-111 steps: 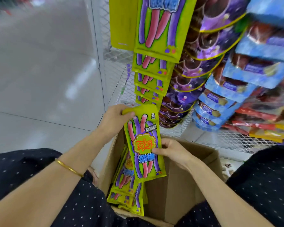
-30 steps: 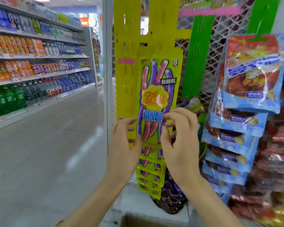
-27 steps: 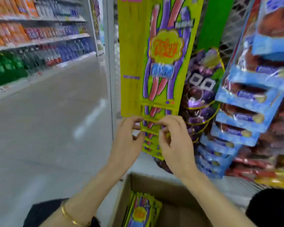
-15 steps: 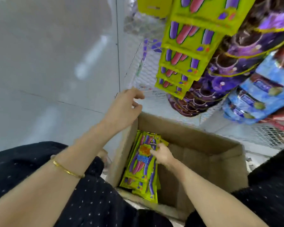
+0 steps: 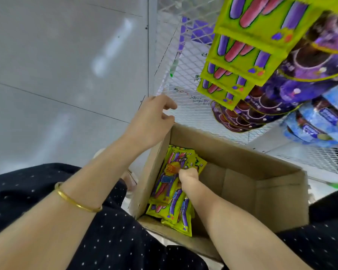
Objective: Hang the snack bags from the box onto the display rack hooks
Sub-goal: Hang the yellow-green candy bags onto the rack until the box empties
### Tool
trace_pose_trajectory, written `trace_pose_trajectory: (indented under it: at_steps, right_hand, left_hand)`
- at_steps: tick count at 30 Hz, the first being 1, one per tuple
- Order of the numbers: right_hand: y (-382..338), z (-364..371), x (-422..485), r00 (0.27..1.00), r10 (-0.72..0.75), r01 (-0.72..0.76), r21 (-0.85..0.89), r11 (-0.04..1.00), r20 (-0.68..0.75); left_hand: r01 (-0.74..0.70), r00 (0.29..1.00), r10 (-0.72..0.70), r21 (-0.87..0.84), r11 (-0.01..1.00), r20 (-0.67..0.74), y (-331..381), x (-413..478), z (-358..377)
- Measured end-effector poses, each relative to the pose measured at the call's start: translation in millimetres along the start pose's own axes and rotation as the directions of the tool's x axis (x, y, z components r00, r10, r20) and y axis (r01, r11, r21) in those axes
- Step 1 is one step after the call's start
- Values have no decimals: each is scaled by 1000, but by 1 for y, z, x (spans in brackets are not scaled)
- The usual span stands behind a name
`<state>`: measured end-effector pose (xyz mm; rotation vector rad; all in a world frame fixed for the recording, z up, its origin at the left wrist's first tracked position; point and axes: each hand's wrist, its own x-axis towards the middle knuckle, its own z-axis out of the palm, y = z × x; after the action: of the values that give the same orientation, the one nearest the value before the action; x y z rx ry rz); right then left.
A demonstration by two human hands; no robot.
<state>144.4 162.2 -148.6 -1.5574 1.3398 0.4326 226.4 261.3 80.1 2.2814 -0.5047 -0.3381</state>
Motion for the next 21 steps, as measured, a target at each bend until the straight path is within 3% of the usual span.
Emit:
trace_pose_trajectory:
  at_steps: [5, 8, 10, 13, 16, 18, 21]
  right_hand:
    - [-3, -2, 2, 992, -78, 85, -70, 994, 95]
    - [-1, -29, -4, 955, -184, 196, -28, 980, 234]
    - [-2, -58, -12, 895, -311, 345, -52, 937, 321]
    - [-17, -105, -29, 765, -503, 594, -140, 792, 403]
    - [-33, -149, -44, 659, -593, 704, -100, 704, 463]
    - [-43, -173, -64, 611, -637, 736, -41, 676, 470]
    - [-50, -201, -84, 588, -714, 770, 9, 639, 381]
  left_hand:
    - [11, 1000, -11, -14, 1000, 13, 1, 0, 2]
    - [39, 999, -39, -2, 999, 28, 0, 1, 4]
    - [48, 998, -50, 34, 998, 46, -2, 2, 7]
    - [53, 991, -66, 108, 993, 113, -4, 3, 18]
    - [94, 977, -117, 131, 987, 181, 0, 1, 28]
    - [98, 980, -100, 19, 995, 173, 11, -1, 30]
    - [45, 995, -15, -287, 957, 103, 40, -5, 19]
